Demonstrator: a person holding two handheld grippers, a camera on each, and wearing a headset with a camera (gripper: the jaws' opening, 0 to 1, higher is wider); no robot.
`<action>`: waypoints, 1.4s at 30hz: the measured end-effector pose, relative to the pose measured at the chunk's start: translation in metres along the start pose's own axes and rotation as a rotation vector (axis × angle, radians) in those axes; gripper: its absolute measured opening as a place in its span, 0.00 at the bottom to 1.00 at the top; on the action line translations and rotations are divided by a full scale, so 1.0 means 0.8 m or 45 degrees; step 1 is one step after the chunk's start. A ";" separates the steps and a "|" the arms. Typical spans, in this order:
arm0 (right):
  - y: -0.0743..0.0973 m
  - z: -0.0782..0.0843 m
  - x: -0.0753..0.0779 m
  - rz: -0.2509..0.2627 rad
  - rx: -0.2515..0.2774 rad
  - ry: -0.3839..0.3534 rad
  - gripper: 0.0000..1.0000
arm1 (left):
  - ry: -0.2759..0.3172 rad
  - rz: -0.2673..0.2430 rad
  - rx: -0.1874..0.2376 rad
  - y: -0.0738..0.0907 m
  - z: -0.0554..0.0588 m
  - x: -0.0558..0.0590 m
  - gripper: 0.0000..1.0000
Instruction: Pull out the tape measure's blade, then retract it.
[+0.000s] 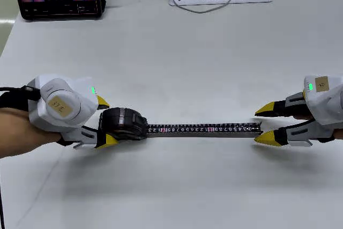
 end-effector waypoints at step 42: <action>0.042 -0.015 -0.018 0.315 0.164 -0.232 0.52 | 0.419 -0.257 0.341 0.063 0.018 0.009 0.56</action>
Point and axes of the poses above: the centre of the closed fingertips' face, and the gripper's own axes: y roughly backward along the fingers, x roughly to its right, z roughly out of its underside, the point moved 2 cm from there along y, roughly backward along the fingers, and after that the axes turned 5 degrees about -x, right-handed, at the moved point
